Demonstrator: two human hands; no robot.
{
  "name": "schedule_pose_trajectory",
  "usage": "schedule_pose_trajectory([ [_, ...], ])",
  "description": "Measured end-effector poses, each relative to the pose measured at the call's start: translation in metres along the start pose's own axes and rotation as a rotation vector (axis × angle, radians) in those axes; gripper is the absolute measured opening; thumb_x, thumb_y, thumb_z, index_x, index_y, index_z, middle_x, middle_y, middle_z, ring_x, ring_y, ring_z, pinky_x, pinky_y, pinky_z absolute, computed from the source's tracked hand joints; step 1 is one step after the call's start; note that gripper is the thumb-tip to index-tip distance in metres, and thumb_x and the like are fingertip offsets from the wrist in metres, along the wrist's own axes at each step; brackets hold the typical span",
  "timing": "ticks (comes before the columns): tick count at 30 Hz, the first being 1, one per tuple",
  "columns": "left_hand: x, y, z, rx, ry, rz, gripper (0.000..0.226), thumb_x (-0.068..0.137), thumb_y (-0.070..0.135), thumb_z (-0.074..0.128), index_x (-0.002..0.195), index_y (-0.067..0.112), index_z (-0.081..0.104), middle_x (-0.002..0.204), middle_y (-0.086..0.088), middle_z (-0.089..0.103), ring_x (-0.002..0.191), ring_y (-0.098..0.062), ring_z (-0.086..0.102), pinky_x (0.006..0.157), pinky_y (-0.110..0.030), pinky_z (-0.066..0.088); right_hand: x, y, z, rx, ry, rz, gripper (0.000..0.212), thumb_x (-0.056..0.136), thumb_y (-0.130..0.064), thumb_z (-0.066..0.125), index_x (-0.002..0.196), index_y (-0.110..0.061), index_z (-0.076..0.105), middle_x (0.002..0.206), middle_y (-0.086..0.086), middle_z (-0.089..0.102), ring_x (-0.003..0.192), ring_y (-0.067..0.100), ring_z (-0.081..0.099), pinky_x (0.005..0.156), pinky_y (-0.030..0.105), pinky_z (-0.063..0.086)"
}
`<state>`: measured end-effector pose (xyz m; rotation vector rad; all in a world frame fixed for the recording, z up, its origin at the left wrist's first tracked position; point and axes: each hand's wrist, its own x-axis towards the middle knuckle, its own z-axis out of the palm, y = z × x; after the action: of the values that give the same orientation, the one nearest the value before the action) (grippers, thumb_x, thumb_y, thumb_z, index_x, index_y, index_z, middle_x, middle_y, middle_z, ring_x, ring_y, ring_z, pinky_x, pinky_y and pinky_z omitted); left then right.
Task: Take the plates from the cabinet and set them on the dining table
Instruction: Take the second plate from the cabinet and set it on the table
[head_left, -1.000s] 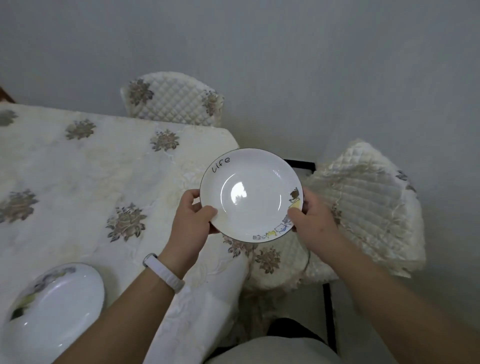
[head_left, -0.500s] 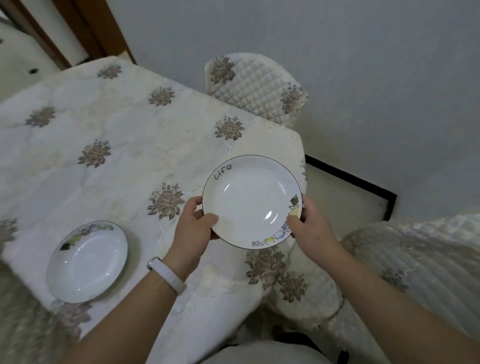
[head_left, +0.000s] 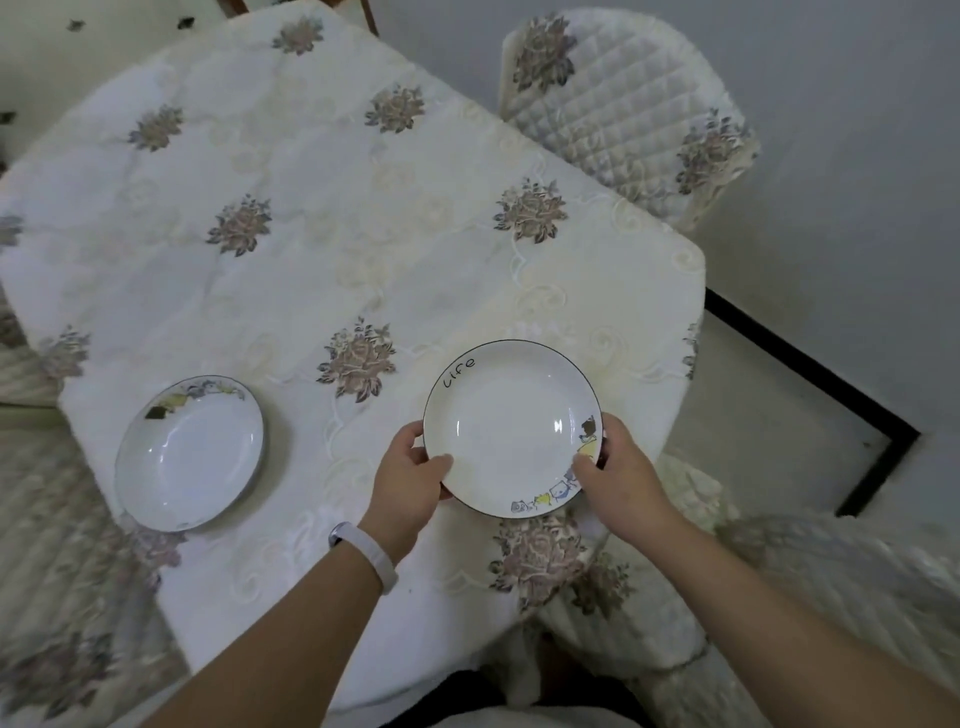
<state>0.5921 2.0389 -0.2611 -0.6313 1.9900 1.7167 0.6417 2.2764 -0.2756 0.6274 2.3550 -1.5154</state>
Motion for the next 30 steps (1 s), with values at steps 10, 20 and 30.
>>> schedule_pose_trajectory([
  [10, 0.013, -0.028, 0.002, 0.028, 0.069, -0.056, 0.04, 0.089, 0.002, 0.058, 0.11, 0.036, 0.058, 0.095, -0.005, 0.076, 0.086, -0.023, 0.072, 0.071, -0.041, 0.061, 0.023, 0.012, 0.009, -0.08, -0.081, 0.03, 0.039, 0.086, -0.021, 0.057, 0.121, -0.034, 0.044, 0.094, -0.022, 0.059, 0.083, -0.006, 0.055, 0.061, 0.02, 0.04],
  [20, 0.007, -0.018, -0.005, 0.054, 0.032, -0.093, 0.027, 0.093, 0.013, 0.057, 0.108, 0.035, 0.057, 0.088, -0.004, 0.072, 0.065, -0.014, 0.068, 0.052, -0.026, 0.054, 0.025, 0.008, 0.004, -0.12, -0.111, 0.06, 0.043, 0.086, -0.021, 0.059, 0.127, -0.024, 0.046, 0.095, -0.017, 0.06, 0.084, 0.001, 0.058, 0.062, 0.02, 0.041],
  [30, -0.036, 0.019, -0.055, 0.066, 0.187, 0.065, 0.032, 0.094, 0.018, 0.057, 0.125, 0.027, 0.053, 0.109, -0.003, 0.066, 0.09, -0.017, 0.068, 0.068, -0.03, 0.053, 0.012, -0.048, -0.018, -0.678, 0.047, -0.445, 0.043, 0.089, -0.021, 0.058, 0.129, -0.007, 0.055, 0.12, 0.014, 0.057, 0.106, 0.034, 0.053, 0.077, 0.041, 0.048],
])
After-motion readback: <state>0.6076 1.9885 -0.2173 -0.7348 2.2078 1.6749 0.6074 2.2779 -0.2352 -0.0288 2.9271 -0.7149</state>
